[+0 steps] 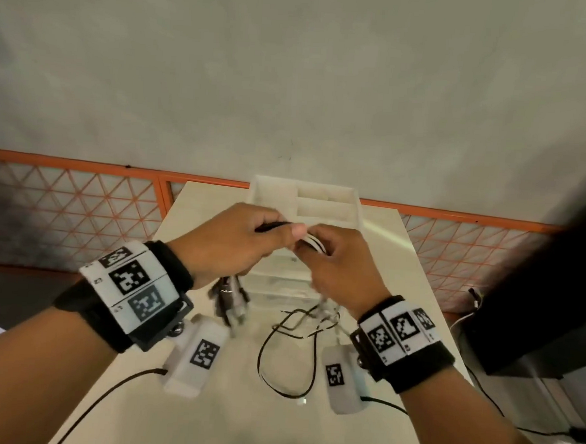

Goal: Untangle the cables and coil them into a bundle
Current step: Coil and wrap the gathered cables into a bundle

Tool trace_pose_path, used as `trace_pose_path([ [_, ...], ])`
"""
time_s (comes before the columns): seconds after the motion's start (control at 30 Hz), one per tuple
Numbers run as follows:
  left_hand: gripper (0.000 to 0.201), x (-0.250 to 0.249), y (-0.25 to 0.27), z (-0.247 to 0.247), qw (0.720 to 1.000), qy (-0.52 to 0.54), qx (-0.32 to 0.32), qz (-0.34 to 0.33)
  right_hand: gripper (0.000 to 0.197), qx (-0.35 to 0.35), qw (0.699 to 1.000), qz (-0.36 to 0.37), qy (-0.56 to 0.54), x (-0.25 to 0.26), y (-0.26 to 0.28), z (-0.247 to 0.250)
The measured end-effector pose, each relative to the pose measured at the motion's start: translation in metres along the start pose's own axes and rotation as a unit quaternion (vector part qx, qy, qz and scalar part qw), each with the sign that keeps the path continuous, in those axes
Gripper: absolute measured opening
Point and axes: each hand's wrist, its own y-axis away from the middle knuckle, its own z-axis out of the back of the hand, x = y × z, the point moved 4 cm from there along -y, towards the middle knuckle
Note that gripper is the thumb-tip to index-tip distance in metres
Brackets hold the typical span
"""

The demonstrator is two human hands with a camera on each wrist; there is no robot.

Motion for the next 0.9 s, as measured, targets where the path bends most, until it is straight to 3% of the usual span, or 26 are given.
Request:
trace_pose_path([
  [0.1, 0.048, 0.021, 0.008, 0.014, 0.996, -0.073, 0.017, 0.058, 0.021, -0.019, 0.999, -0.040, 0.002, -0.025, 0.000, 0.016],
  [0.17, 0.047, 0.030, 0.009, 0.025, 0.996, -0.058, -0.021, 0.064, 0.028, 0.032, 0.997, -0.064, -0.016, -0.033, 0.007, 0.021],
  [0.23, 0.043, 0.037, 0.007, 0.033, 0.996, 0.012, -0.061, 0.061, 0.038, 0.086, 0.992, -0.086, -0.036, -0.042, 0.015, 0.022],
  [0.33, 0.039, 0.047, 0.001, 0.034, 0.975, 0.168, -0.130, 0.064, 0.041, 0.069, 0.990, -0.096, -0.081, -0.048, 0.019, 0.025],
  [0.47, 0.041, 0.047, -0.008, 0.015, 0.940, 0.269, -0.195, 0.081, 0.025, -0.052, 0.980, -0.051, -0.184, -0.030, 0.015, 0.030],
  [0.6, 0.083, 0.027, -0.007, -0.021, 0.975, 0.184, -0.095, 0.083, 0.021, -0.096, 0.984, 0.082, -0.122, 0.010, 0.021, 0.019],
  [0.63, 0.081, 0.021, -0.007, -0.030, 0.983, 0.162, -0.055, 0.063, 0.020, -0.089, 0.985, 0.105, -0.101, 0.017, 0.024, 0.011],
  [0.7, 0.055, 0.010, -0.007, -0.042, 0.988, 0.155, -0.013, 0.016, 0.022, -0.073, 0.986, 0.141, -0.052, 0.019, 0.032, -0.006],
  [0.83, 0.029, 0.028, -0.013, -0.032, 0.960, 0.223, -0.143, 0.089, 0.021, 0.036, 0.989, 0.143, 0.028, 0.002, 0.044, -0.027],
  [0.9, 0.025, 0.037, -0.013, -0.030, 0.961, 0.223, -0.128, 0.102, 0.028, 0.053, 0.992, 0.109, 0.017, -0.001, 0.047, -0.021],
])
